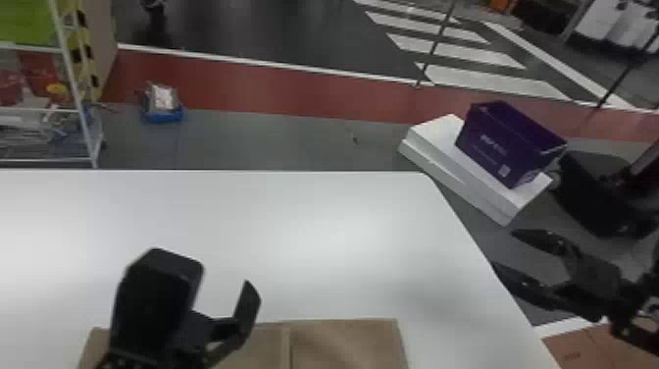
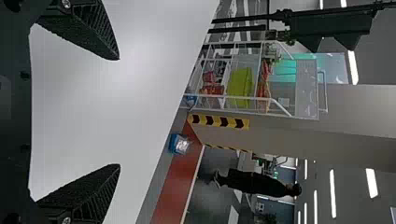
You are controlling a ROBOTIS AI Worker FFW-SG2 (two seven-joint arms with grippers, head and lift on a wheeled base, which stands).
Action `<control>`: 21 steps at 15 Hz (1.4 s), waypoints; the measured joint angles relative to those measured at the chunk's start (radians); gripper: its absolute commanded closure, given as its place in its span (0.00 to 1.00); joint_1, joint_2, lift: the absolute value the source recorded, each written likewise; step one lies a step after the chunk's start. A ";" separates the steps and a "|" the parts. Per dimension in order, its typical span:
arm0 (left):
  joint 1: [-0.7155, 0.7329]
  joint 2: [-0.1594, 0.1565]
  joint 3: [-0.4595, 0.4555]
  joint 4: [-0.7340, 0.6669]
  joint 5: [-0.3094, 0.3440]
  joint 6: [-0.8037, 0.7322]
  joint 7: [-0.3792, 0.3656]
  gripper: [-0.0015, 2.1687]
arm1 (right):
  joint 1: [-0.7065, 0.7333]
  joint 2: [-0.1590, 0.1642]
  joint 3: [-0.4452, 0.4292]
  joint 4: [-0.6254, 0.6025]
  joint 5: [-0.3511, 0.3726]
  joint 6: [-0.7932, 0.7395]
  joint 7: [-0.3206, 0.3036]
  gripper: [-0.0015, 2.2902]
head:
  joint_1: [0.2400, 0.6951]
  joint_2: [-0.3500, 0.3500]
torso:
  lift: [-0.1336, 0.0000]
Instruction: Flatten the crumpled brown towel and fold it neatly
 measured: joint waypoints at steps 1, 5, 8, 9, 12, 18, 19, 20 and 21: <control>0.009 -0.002 0.078 0.011 0.051 -0.046 -0.035 0.02 | 0.015 0.007 -0.002 -0.033 -0.016 0.037 0.003 0.02 | 1.00 0.00 | 0.07; 0.019 -0.018 0.353 0.110 0.206 -0.282 -0.187 0.03 | 0.047 0.032 0.001 -0.149 -0.053 0.164 0.006 0.02 | 1.00 0.00 | 0.07; 0.011 -0.024 0.508 0.205 0.293 -0.460 -0.321 0.03 | 0.072 0.048 0.000 -0.243 -0.105 0.343 0.005 0.03 | 1.00 0.01 | 0.07; 0.010 -0.025 0.557 0.228 0.321 -0.497 -0.345 0.03 | 0.077 0.052 0.004 -0.274 -0.113 0.409 0.003 0.04 | 1.00 0.05 | 0.07; 0.010 -0.048 0.725 0.303 0.384 -0.620 -0.445 0.03 | 0.087 0.059 0.026 -0.348 -0.163 0.607 -0.006 0.06 | 1.00 0.26 | 0.07; 0.024 -0.067 0.999 0.360 0.489 -0.648 -0.559 0.03 | 0.082 0.075 0.098 -0.505 -0.231 0.969 -0.122 0.10 | 1.00 0.64 | 0.07; 0.028 -0.067 1.023 0.361 0.499 -0.647 -0.570 0.03 | 0.080 0.075 0.105 -0.528 -0.240 1.020 -0.154 0.10 | 1.00 0.68 | 0.07; 0.032 -0.067 1.047 0.362 0.508 -0.645 -0.579 0.03 | 0.078 0.075 0.114 -0.555 -0.252 1.085 -0.189 0.10 | 1.00 0.72 | 0.07; 0.033 -0.067 1.063 0.362 0.512 -0.641 -0.585 0.03 | 0.075 0.076 0.123 -0.582 -0.263 1.151 -0.218 0.10 | 1.00 0.78 | 0.07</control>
